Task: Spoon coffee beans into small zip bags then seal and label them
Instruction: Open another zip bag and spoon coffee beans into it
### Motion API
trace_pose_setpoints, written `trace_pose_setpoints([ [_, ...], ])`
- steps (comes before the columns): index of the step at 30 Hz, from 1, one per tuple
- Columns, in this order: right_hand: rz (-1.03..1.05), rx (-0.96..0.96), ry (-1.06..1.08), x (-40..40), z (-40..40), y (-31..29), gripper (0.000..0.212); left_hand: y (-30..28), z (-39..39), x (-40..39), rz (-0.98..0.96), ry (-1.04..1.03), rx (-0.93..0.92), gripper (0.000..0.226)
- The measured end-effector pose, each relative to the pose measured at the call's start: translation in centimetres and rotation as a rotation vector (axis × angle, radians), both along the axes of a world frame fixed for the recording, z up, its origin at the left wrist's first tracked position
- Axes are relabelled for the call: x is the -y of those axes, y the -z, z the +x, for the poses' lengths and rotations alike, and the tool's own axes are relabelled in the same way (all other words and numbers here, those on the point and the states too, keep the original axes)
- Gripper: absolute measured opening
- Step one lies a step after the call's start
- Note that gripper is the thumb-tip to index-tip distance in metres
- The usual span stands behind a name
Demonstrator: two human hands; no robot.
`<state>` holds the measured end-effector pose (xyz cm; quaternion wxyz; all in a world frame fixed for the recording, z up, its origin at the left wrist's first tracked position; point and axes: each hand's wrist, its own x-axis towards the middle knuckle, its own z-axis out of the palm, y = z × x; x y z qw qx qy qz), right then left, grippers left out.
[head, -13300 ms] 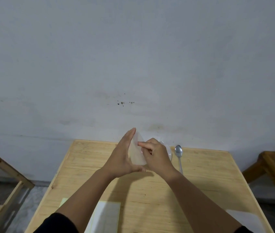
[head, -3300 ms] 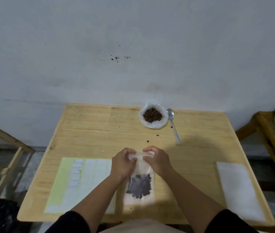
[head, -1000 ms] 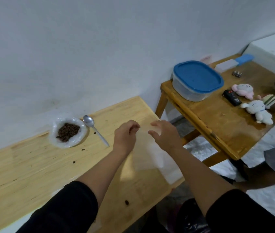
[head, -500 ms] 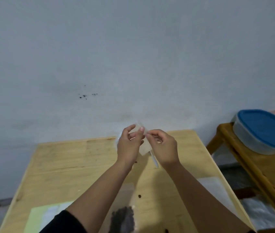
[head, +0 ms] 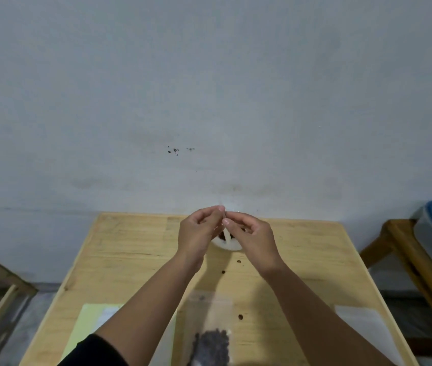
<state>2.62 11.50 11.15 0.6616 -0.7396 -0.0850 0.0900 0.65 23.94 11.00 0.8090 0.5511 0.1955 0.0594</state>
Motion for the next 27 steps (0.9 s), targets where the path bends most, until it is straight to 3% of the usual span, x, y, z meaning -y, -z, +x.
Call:
trace_pose_setpoints([
  [6, -0.041, 0.009, -0.004, 0.2, 0.3, 0.2, 0.020, 0.2, 0.1, 0.1, 0.026, 0.016, -0.002, 0.020],
  [10, -0.189, 0.084, 0.116, 0.2, 0.5, 0.6, 0.018, 0.9, 0.4, 0.2, 0.189, 0.006, -0.062, 0.019],
  [15, -0.263, 0.126, 0.106, -0.3, 0.5, 0.3, 0.021, 0.0, 0.6, 0.4, 0.344, 0.005, -0.067, 0.030],
  [18, -0.334, 0.170, 0.124, -0.5, 0.4, 0.2, 0.017, 0.0, 0.7, 0.3, 0.418, -0.009, -0.068, 0.025],
  [22, -0.337, 0.198, 0.148, -0.8, 0.3, 0.0, 0.030, 0.1, 0.6, 0.3, 0.448, -0.046, -0.069, 0.010],
  [27, -0.324, 0.274, 0.152, -1.1, 0.4, 0.4, 0.024, 0.1, 0.8, 0.3, 0.435, -0.057, -0.049, 0.011],
])
